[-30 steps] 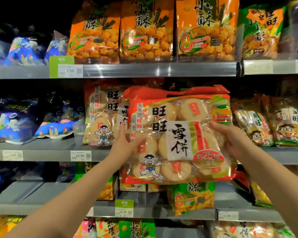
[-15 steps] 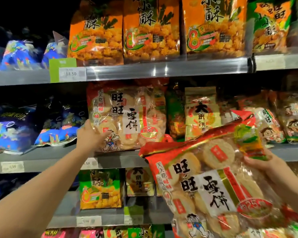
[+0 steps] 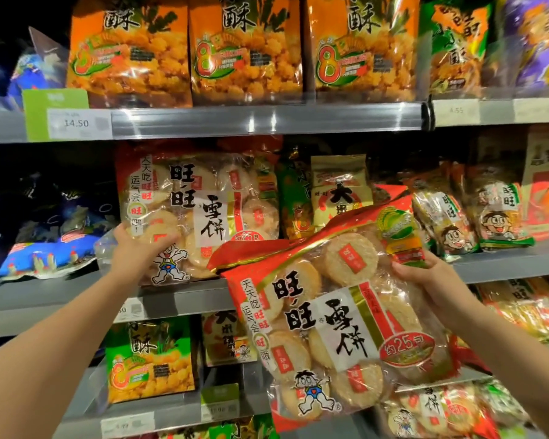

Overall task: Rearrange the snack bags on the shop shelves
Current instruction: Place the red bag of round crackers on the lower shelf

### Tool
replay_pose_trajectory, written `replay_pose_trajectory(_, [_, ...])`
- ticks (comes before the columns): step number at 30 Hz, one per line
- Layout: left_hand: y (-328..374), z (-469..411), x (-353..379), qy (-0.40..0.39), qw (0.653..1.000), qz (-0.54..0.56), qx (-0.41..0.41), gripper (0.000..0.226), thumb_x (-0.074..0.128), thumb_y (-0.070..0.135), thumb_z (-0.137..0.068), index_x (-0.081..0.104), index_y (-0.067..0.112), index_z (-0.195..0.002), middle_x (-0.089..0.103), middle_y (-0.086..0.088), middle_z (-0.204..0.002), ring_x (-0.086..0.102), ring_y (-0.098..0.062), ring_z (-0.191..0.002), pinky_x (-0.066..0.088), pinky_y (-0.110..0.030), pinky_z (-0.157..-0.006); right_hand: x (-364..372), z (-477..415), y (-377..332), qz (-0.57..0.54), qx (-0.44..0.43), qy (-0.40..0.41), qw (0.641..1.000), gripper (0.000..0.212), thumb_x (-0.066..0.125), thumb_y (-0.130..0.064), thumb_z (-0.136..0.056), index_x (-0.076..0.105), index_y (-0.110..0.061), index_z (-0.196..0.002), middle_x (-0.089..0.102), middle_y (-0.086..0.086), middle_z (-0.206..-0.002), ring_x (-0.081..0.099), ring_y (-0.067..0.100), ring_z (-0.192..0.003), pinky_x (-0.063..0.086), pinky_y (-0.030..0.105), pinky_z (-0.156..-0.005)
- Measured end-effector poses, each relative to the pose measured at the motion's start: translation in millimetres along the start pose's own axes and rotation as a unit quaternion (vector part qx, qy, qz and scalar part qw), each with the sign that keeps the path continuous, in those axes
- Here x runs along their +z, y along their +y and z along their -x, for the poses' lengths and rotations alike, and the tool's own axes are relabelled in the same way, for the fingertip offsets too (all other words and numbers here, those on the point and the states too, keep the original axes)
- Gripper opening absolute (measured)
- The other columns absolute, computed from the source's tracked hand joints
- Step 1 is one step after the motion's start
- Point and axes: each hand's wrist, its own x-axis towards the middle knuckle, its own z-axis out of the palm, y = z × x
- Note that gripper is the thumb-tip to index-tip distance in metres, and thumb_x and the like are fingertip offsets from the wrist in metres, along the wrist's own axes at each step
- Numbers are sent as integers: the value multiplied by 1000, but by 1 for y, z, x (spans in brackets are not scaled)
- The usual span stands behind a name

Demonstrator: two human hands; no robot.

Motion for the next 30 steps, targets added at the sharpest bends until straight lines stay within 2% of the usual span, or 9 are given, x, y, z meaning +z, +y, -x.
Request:
replay_pose_trajectory(2, [1, 2, -1, -3, 999, 36, 5, 88, 73, 37, -76, 19, 19, -143, 51, -14, -126, 57, -24, -80, 41, -28, -48, -1, -1, 1, 2, 6, -2, 1000, 93, 94, -31, -24, 61, -14, -110, 74, 11, -96, 72, 22, -82, 56, 22, -59])
replay_pose_trajectory(5, [7, 8, -4, -7, 998, 57, 34, 83, 73, 37, -75, 25, 18, -141, 53, -10, -120, 57, -25, -81, 42, -28, -47, -2, -1, -1, -16, 19, -13, 1000, 57, 76, -9, -57, 61, -13, -112, 72, 15, -100, 70, 23, -81, 57, 24, -61])
replay_pose_trajectory(9, [30, 22, -6, -3, 995, 64, 75, 77, 76, 39, -73, 32, 22, -133, 56, -6, -114, 57, -24, -81, 41, -26, -44, -3, 3, -3, -6, 14, -17, 1000, 70, 87, -19, -47, 61, -14, -111, 73, 13, -97, 72, 23, -78, 57, 26, -58])
replay_pose_trajectory(14, [46, 54, -19, 39, 994, 86, 55, 76, 79, 37, -69, 38, 15, -128, 54, 0, -115, 56, -23, -95, 47, -35, -70, -16, 14, -12, -38, 40, -14, 998, 39, 63, 0, -72, 59, -17, -106, 74, 5, -74, 70, 18, -59, 56, 25, -50])
replay_pose_trajectory(17, [41, 77, -31, 61, 992, 108, 5, 73, 79, 52, -58, 43, 23, -114, 61, -4, -109, 63, -30, -89, 53, -45, -75, -26, 24, -19, -39, 58, -30, 997, 79, 94, -23, -29, 60, -15, -100, 73, 7, -70, 69, 19, -53, 54, 25, -44])
replay_pose_trajectory(19, [37, 95, -38, 73, 987, 140, 1, 57, 82, 50, -57, 48, 29, -99, 65, -6, -105, 65, -33, -89, 54, -49, -76, -34, 28, -23, -21, 57, -17, 998, 101, 94, -31, -3, 61, -15, -97, 74, 7, -71, 69, 18, -53, 53, 24, -44])
replay_pose_trajectory(22, [31, 116, -47, 84, 985, 154, -9, 88, 82, 67, -39, 50, 31, -113, 67, -4, -110, 64, -40, -96, 51, -62, -80, -38, 34, -31, -35, 44, -23, 998, 68, 84, -12, -44, 58, -13, -107, 74, 4, -70, 69, 16, -55, 56, 25, -47])
replay_pose_trajectory(25, [28, 139, -54, 96, 987, 132, 2, 101, 80, 72, -34, 42, 34, -121, 64, -3, -115, 64, -39, -97, 51, -63, -78, -41, 36, -34, -57, 49, -28, 997, 51, 69, -4, -61, 56, -12, -110, 73, 2, -68, 69, 15, -55, 54, 23, -45])
replay_pose_trajectory(30, [45, 207, -77, 118, 990, 48, 64, 69, 76, 54, -54, 42, 38, -111, 63, 3, -99, 66, -27, -85, 54, -55, -76, -31, 45, -34, -43, 39, -51, 997, 88, 90, -27, -20, 59, -10, -101, 73, 2, -67, 69, 12, -56, 53, 18, -47])
